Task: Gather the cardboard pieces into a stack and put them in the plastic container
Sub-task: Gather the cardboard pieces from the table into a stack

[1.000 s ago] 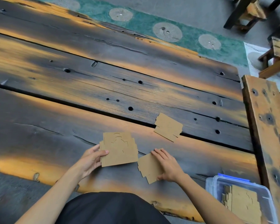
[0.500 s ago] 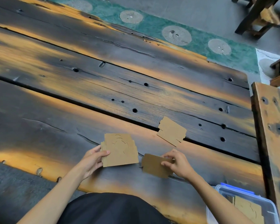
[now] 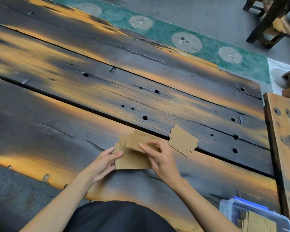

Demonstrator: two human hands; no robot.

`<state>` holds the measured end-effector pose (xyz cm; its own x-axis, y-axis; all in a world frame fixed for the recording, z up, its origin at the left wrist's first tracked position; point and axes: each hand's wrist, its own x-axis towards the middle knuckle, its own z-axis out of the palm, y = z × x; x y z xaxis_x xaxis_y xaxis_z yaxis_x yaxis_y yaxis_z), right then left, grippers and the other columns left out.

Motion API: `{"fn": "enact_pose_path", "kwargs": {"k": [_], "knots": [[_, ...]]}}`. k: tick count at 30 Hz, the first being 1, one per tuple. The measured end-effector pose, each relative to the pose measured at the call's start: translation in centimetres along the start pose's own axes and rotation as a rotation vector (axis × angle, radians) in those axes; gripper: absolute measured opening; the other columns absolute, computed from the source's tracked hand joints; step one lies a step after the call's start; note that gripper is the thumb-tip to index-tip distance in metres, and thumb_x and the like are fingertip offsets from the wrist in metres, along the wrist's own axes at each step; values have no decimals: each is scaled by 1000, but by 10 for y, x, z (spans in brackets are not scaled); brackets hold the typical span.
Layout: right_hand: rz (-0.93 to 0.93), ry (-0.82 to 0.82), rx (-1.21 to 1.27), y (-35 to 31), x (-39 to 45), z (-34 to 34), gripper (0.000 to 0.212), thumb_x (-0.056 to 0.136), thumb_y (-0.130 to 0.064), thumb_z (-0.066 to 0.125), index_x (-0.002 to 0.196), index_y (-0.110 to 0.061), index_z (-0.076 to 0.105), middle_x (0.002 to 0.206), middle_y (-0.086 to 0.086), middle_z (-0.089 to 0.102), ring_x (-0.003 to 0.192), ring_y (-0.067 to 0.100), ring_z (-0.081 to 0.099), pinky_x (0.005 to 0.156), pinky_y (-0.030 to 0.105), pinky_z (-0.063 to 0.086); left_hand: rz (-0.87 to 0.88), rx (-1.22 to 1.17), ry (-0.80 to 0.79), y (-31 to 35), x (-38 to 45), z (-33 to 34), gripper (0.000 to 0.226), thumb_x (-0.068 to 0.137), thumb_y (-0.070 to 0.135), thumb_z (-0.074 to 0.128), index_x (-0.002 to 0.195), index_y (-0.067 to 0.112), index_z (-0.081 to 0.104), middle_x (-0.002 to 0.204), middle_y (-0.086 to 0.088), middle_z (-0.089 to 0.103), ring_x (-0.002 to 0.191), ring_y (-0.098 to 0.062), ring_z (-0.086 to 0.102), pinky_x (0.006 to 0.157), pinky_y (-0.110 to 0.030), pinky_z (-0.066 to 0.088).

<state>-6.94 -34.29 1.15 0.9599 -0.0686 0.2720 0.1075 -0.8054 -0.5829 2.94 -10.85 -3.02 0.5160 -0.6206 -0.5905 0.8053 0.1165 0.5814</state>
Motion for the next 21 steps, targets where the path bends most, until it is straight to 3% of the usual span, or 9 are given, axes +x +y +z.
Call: {"fn": "enact_pose_path", "kwargs": {"k": [5,9,15,21], "knots": [[-57,-207,-102,-12,4,8,42,101,-22,56,139,-42,60,144,4,56,131,28,50,100,46,41,38,-65,-54,9,-6,0,44,96,19,62,138,9,58,134,-21,64,106,-27,70,90,-38,61],[7,-352,-76,-18,4,9,43,106,-36,40,147,-51,45,158,2,43,146,25,35,111,45,32,37,-111,-118,10,-10,-3,43,102,27,53,142,10,55,141,-24,58,119,-32,59,105,-45,49],[20,-450,-72,-25,5,8,45,105,-47,33,149,-57,34,166,-7,28,153,15,18,115,44,25,17,-255,-176,7,-15,-3,53,97,37,63,141,8,56,134,-20,64,116,-28,67,92,-38,57],[-13,-495,-89,-29,4,8,46,106,-53,32,149,-64,21,168,-12,17,154,9,8,115,39,19,1,-292,-174,8,-17,-1,56,97,43,61,143,12,54,141,-22,59,121,-30,64,96,-40,56]]}}
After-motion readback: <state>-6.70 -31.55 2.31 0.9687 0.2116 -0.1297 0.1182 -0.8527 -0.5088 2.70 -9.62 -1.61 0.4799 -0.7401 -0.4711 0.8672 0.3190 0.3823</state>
